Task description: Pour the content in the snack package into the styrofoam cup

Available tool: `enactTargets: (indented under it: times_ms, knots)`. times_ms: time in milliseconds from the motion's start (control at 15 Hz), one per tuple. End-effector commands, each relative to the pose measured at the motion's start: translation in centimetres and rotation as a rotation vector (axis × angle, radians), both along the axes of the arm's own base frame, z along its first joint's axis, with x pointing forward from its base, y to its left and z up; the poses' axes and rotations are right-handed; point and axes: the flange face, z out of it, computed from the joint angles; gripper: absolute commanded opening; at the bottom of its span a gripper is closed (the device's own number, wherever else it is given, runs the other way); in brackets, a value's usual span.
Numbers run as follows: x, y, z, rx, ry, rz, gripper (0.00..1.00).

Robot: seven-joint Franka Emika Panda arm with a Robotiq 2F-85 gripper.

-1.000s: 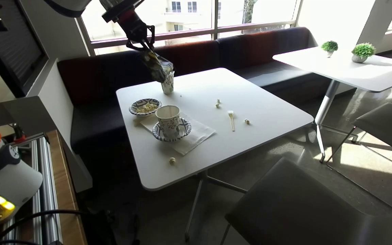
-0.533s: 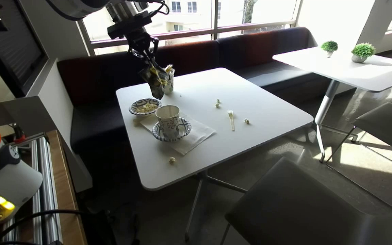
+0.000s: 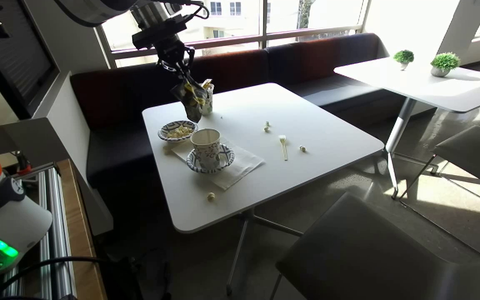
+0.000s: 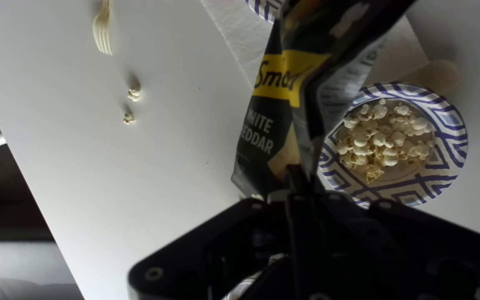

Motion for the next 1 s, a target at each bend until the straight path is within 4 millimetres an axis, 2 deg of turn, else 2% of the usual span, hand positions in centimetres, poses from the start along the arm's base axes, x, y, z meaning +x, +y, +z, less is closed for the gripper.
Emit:
enactTargets:
  times_ms: [0, 333, 733, 933]
  knots:
    - [0.0, 0.0, -0.2, -0.003, 0.004, 0.0, 0.01]
    - [0.3, -0.2, -0.1, -0.005, 0.009, -0.003, 0.0]
    - [1.3, -1.3, 2.1, 0.0, 0.0, -0.002, 0.0]
    - [2.1, -2.2, 2.2, 0.015, 0.015, -0.015, 0.0]
